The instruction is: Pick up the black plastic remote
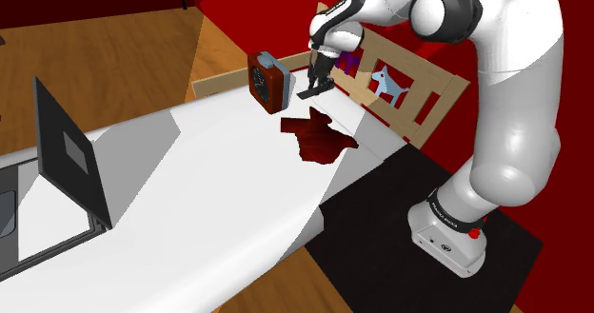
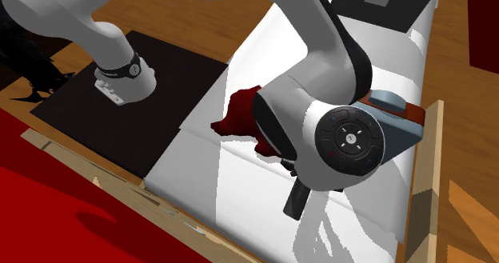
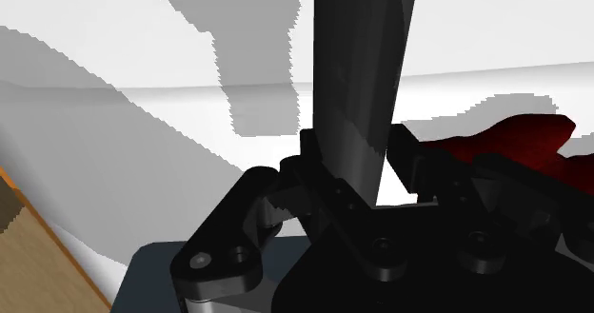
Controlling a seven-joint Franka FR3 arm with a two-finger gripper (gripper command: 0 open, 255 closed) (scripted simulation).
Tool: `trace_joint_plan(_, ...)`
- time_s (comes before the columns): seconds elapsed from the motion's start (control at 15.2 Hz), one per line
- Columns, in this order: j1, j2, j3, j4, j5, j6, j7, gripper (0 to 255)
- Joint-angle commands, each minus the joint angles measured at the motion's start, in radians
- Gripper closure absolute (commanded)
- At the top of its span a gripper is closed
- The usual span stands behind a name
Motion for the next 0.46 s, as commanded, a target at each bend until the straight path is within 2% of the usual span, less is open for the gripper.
trace_joint_plan(0.0,0.003,-0.016,-0.006,0.002,-0.009,-0.017,0.008,255)
trace_joint_plan(0.4,0.01,-0.052,-0.017,0.003,-0.027,-0.052,0.026,255)
